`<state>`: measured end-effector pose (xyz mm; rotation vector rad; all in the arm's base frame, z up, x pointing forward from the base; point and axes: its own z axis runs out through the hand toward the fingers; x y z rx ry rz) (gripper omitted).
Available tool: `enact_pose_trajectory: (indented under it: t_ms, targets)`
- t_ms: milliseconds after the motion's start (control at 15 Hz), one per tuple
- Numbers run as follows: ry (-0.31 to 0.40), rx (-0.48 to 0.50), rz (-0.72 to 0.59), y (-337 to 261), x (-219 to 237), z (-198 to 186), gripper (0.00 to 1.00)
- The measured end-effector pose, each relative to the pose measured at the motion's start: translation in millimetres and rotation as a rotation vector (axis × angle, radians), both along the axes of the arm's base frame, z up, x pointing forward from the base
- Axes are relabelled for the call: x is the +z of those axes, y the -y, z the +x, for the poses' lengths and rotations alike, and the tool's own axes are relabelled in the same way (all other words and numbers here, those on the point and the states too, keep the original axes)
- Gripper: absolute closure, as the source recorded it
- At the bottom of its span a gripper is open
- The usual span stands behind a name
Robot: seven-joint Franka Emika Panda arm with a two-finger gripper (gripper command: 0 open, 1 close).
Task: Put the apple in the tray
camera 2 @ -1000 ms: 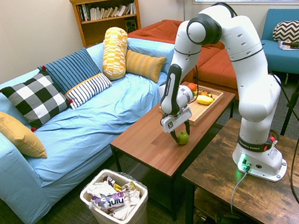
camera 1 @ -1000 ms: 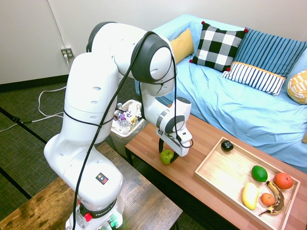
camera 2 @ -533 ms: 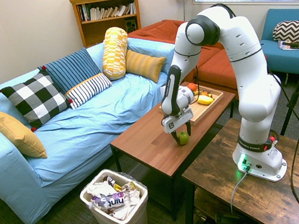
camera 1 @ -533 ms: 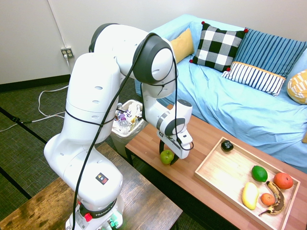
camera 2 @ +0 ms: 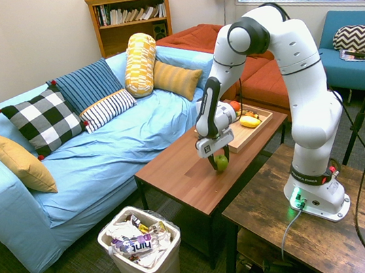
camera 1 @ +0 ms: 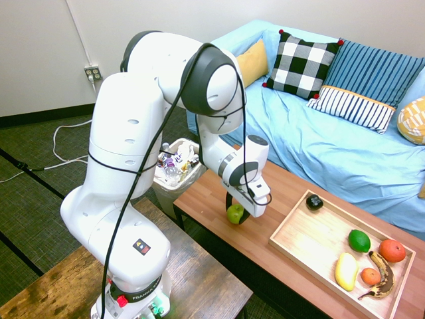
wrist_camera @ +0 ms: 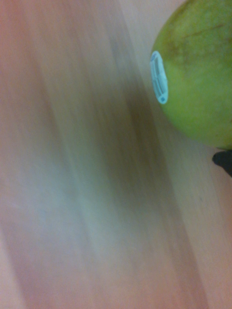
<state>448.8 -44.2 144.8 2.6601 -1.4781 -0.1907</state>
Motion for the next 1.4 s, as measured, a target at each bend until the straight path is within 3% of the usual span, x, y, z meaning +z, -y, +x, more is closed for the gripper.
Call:
enact_pose_trajectory:
  t_ms: [267,467,1000,1400]
  targets:
    - [0.084,-0.069,-0.027,79,95,14,1.0]
    - [0.118,-0.111,-0.037,144,125,29,1.0]
    - [0.049,-0.189,-0.031,260,54,82,1.0]
    - [0.007,-0.191,-0.004,276,6,100,1.0]
